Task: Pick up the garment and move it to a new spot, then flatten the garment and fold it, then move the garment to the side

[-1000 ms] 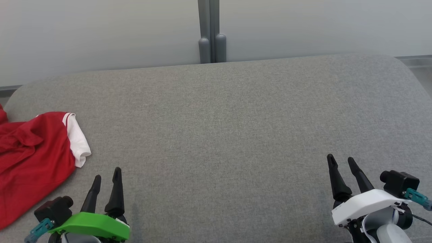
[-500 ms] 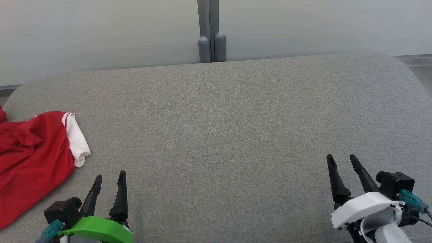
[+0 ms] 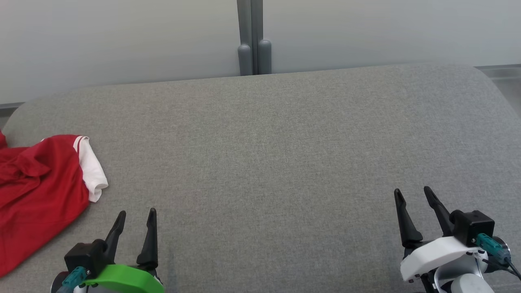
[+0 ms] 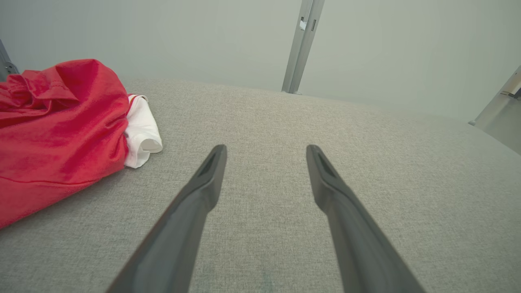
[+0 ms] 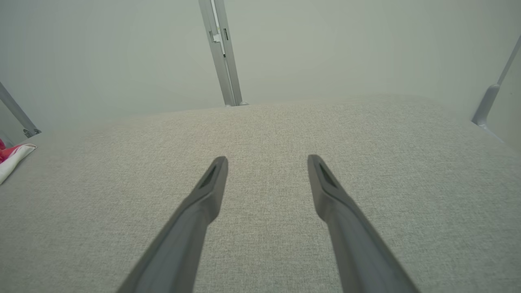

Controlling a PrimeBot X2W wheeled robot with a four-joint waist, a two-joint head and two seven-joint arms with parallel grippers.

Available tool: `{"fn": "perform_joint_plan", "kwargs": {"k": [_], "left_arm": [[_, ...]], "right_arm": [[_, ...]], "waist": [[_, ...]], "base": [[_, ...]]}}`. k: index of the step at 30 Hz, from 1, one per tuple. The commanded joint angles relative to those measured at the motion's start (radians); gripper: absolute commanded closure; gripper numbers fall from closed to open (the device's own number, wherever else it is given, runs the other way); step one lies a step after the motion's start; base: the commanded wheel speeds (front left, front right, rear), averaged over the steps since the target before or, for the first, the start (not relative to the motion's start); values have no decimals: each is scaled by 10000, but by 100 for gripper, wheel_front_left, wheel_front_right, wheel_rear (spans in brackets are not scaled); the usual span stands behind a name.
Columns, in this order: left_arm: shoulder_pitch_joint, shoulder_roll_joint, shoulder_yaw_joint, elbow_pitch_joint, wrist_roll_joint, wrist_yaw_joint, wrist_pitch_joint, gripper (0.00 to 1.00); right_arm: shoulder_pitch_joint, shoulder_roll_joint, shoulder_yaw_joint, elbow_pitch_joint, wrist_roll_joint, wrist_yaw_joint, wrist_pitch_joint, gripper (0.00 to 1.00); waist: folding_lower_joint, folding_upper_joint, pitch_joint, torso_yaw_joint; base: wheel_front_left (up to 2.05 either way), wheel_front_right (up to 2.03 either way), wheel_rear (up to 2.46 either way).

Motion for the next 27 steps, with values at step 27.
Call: {"fn": "perform_joint_plan", "kwargs": {"k": [27], "left_arm": [[204,122,71,369,1892,-28,-617,0]], "right_arm": [[320,92,-408,-101,-1804,2,-627,0]], "waist": [[0,0,17,43]], "base": [[0,0,0]]}}
